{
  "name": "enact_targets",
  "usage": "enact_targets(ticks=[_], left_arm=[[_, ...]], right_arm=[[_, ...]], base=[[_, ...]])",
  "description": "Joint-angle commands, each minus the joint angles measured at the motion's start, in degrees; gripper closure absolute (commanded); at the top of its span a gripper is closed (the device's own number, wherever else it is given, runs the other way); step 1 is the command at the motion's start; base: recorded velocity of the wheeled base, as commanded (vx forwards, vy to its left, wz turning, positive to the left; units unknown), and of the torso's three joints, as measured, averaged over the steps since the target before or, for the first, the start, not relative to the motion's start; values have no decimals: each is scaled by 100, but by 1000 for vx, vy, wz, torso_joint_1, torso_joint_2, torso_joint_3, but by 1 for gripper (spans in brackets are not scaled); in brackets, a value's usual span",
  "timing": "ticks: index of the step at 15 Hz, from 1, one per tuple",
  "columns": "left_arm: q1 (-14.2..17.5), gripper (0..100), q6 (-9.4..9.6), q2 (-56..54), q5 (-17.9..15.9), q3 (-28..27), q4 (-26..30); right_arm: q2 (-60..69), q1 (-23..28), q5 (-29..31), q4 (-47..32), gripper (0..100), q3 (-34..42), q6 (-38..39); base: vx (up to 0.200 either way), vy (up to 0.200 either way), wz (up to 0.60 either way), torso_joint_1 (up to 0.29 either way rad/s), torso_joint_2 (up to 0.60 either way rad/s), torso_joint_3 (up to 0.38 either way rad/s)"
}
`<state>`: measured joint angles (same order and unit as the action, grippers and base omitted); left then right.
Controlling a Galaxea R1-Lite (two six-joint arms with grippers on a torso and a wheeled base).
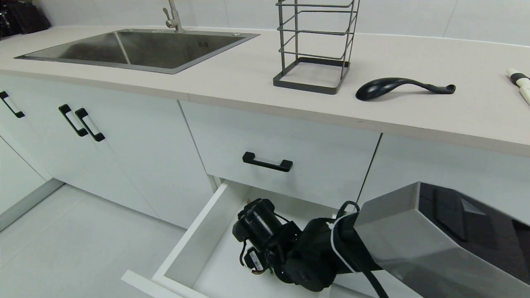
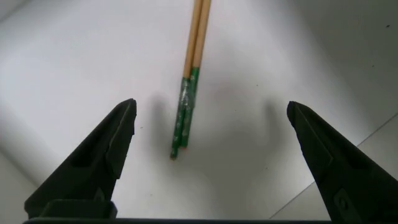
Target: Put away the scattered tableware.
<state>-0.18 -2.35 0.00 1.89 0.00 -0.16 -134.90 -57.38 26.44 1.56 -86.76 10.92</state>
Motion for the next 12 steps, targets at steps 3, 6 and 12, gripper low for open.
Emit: enact_targets(ticks=[3, 6, 12], left_arm=[[1, 0, -2, 0, 4, 0, -2], [1, 0, -2, 0, -4, 0, -2], [1, 0, -2, 0, -4, 0, -2]], right_arm=[[825, -405, 1, 582, 0, 898, -64], [1185, -414, -280, 1558, 0, 1592, -679], [1625, -80, -1422, 3280, 0, 3007, -1760]], base=[[0, 0, 0, 0, 0, 0], [0, 0, 0, 0, 0, 0], [0, 0, 0, 0, 0, 0]])
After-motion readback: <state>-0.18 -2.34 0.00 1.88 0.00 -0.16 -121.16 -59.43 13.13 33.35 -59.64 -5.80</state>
